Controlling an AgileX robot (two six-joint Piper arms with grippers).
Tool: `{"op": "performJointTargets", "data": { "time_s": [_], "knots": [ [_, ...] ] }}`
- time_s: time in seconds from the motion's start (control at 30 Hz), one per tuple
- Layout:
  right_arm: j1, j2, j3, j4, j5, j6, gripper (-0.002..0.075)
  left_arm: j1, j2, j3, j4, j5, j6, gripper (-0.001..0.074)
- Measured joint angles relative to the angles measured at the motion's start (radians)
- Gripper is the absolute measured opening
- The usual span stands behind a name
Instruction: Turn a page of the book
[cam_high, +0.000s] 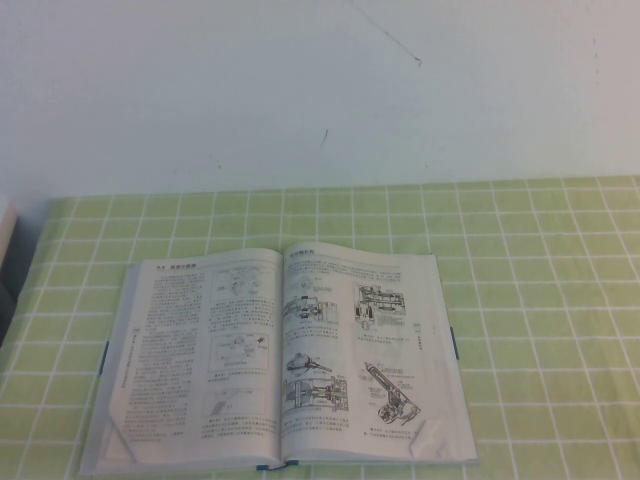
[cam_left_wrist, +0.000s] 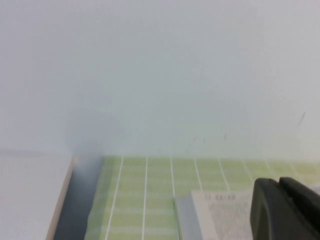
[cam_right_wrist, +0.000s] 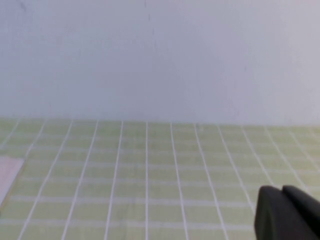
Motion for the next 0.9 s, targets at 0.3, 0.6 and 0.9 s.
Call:
{"op": "performJointTargets", "data": {
  "time_s": [0.3,0.6,0.9],
  "knots": [
    [0.000,0.000,0.000,0.000,-0.464,0.002,-0.0002,0.000,0.000,0.000,0.000,-0.446,0.000,-0.0004],
    [0.000,0.000,0.000,0.000,-0.770,0.100,-0.0002,0.000,-0.002,0.000,0.002,-0.610,0.000,-0.0004],
    [0.000,0.000,-0.062,-0.062,-0.624,0.198,-0.0002,0.000,-0.002,0.000,0.015,-0.641,-0.002,-0.0004]
  ]
}}
